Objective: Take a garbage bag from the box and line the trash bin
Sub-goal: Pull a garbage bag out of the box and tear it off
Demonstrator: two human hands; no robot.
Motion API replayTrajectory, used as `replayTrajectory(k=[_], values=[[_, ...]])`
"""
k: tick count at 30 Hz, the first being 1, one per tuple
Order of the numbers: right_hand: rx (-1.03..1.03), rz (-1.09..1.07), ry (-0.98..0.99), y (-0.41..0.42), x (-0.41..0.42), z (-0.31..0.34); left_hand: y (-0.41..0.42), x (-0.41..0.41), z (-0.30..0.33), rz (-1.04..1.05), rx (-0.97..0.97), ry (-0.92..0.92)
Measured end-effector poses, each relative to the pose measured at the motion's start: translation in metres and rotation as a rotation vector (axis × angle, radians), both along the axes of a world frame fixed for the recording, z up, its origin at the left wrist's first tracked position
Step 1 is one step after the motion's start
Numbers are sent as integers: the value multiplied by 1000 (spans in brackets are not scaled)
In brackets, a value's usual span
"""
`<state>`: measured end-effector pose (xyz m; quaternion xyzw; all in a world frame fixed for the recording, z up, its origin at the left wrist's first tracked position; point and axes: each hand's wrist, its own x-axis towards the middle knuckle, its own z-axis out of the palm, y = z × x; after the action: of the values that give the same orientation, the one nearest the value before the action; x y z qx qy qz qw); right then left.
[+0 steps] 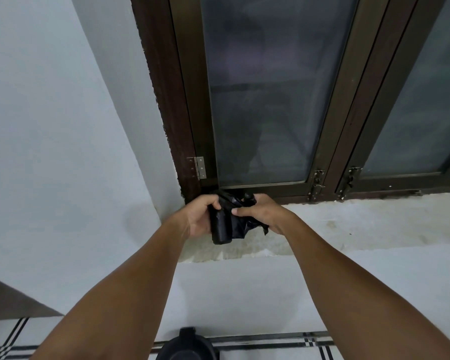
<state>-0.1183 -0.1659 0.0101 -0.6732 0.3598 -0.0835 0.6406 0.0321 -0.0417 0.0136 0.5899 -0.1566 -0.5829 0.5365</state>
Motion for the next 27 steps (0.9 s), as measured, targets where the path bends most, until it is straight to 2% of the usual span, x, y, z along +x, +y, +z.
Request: replayTrajectory(k=[3,11,18,23,25,27], values=[[-8,-107,-39,-3,2,-4,0,4,-4,0,-15,-29],[297,-238,-216,-6,3,1,0,3,-9,79,-21,-62],[184,-259,-123,-5,9,1,-10,-3,-5,124,3,-105],[235,-345,-130,-3,3,1,-6,-10,5,106,11,11],[287,-282,-129,-4,-1,1,-6,-9,4,74,11,-32],[243,-145,-137,-8,-4,-1,-6,-7,2,49,7,-94]])
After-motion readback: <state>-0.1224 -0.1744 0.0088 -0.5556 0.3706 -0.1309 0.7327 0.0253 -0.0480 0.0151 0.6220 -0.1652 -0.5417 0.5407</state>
